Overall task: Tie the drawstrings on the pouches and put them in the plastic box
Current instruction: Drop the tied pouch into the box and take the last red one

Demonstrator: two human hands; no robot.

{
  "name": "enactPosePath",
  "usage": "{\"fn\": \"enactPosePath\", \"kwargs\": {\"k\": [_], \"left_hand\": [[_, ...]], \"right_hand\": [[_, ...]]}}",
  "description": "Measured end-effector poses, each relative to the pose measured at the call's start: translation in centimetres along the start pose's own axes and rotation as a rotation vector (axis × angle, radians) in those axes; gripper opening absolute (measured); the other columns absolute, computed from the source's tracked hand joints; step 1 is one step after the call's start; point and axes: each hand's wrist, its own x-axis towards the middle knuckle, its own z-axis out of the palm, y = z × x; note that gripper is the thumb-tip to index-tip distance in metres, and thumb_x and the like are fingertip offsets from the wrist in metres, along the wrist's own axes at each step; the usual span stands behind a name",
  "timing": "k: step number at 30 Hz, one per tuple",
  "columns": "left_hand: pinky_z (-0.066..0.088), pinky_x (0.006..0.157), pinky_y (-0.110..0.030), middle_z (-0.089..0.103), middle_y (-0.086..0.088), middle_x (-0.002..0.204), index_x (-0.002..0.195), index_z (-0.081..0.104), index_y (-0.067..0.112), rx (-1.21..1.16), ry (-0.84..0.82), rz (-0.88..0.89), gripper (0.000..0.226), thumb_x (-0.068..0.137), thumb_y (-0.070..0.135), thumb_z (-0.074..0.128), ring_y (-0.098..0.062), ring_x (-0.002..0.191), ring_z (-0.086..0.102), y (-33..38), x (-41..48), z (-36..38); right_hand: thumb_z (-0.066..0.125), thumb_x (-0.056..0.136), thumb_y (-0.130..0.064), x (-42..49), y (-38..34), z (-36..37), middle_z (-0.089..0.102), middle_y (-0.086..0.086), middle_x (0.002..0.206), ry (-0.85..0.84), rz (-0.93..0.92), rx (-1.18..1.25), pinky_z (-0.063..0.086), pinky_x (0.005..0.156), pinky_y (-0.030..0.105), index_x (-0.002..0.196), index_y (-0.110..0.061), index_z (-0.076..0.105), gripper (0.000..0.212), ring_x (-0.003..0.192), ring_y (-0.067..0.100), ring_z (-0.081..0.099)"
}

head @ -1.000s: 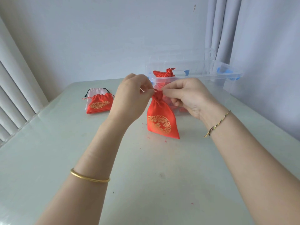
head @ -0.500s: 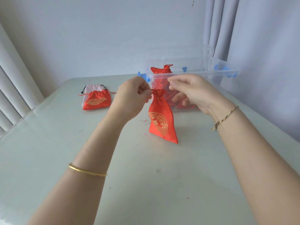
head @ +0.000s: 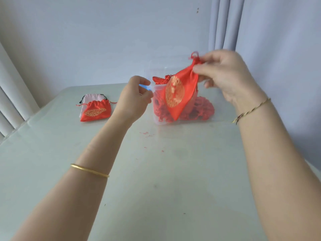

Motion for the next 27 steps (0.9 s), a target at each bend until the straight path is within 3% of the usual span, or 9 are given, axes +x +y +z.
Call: {"fn": "enactPosePath", "kwargs": {"k": [3,7,11,13,15,17,20,23,27], "left_hand": [[0.051,0.074,-0.038,0.059,-0.002,0.088,0.107,0.046,0.022,-0.002,0.037,-0.021,0.022,0.089,0.009,0.046,-0.024,0.09,0.062,0.3,2.1,0.7],[0.047,0.061,-0.029,0.053,0.005,0.081,0.114,0.047,0.019,0.003,0.126,-0.038,0.029,0.088,0.007,0.043,-0.018,0.08,0.058,0.6,4.3,1.8],[0.034,0.05,-0.02,0.049,0.008,0.076,0.118,0.048,0.015,-0.004,0.236,-0.064,0.035,0.087,0.003,0.038,-0.004,0.064,0.046,0.1,5.4,2.3],[0.034,0.052,-0.02,0.05,0.007,0.077,0.117,0.048,0.014,-0.009,0.286,-0.061,0.035,0.086,0.002,0.037,-0.004,0.064,0.045,-0.5,5.8,2.1],[0.036,0.054,-0.023,0.052,0.005,0.082,0.117,0.049,0.013,-0.006,0.326,-0.067,0.035,0.086,0.003,0.036,-0.008,0.066,0.046,-1.6,6.3,1.5],[0.038,0.054,-0.026,0.054,0.002,0.086,0.116,0.05,0.014,0.019,0.356,-0.095,0.034,0.086,0.005,0.036,-0.012,0.066,0.047,-3.1,6.7,0.6],[0.046,0.063,-0.03,0.057,-0.006,0.102,0.114,0.052,0.014,0.109,0.392,-0.197,0.034,0.085,0.007,0.035,-0.024,0.082,0.054,-6.4,7.0,-0.8],[0.047,0.086,-0.041,0.058,-0.015,0.116,0.11,0.058,0.007,0.306,0.375,-0.267,0.035,0.081,0.002,0.039,-0.034,0.105,0.054,-10.2,6.5,-2.2],[0.033,0.103,-0.044,0.04,-0.013,0.138,0.127,0.051,0.01,0.635,0.196,-0.384,0.038,0.09,0.014,0.043,-0.034,0.128,0.035,-14.3,5.1,-4.5]], "right_hand": [[0.06,0.077,-0.006,2.5,-1.1,-1.9,0.066,0.004,0.081,0.145,-0.177,-0.037,0.047,0.046,0.023,0.088,-0.017,0.058,0.016,0.061,0.015,0.062],[0.054,0.073,-0.002,6.4,-0.7,-2.8,0.055,-0.014,0.076,0.234,-0.336,-0.335,0.049,0.065,0.027,0.094,-0.01,0.063,0.024,0.073,0.014,0.056],[0.049,0.071,-0.002,9.0,2.8,-1.5,0.068,0.006,0.097,0.078,-0.284,-0.716,0.049,0.082,0.031,0.091,-0.016,0.069,0.031,0.092,0.024,0.062],[0.043,0.077,0.004,8.9,4.0,-1.0,0.065,0.007,0.112,-0.111,-0.182,-0.833,0.047,0.089,0.032,0.104,-0.018,0.068,0.043,0.104,0.025,0.06],[0.035,0.078,0.01,8.4,4.2,-1.1,0.061,0.005,0.12,-0.163,-0.111,-0.878,0.046,0.092,0.033,0.11,-0.02,0.067,0.054,0.11,0.025,0.056],[0.031,0.075,0.011,8.0,3.5,-0.9,0.063,0.006,0.114,-0.057,-0.129,-0.85,0.048,0.089,0.035,0.1,-0.02,0.069,0.054,0.106,0.026,0.058],[0.032,0.068,0.007,6.4,1.7,0.9,0.066,0.006,0.087,0.026,-0.142,-0.582,0.053,0.074,0.033,0.067,-0.022,0.061,0.042,0.082,0.027,0.066],[0.031,0.067,0.009,3.3,0.6,4.6,0.063,0.005,0.067,-0.166,-0.096,-0.37,0.047,0.053,0.021,0.062,-0.018,0.058,0.039,0.061,0.022,0.067],[0.027,0.073,0.008,-0.2,3.0,10.5,0.062,0.005,0.069,-0.527,0.048,-0.36,0.036,0.038,0.015,0.069,-0.013,0.058,0.038,0.055,0.017,0.064]]}}
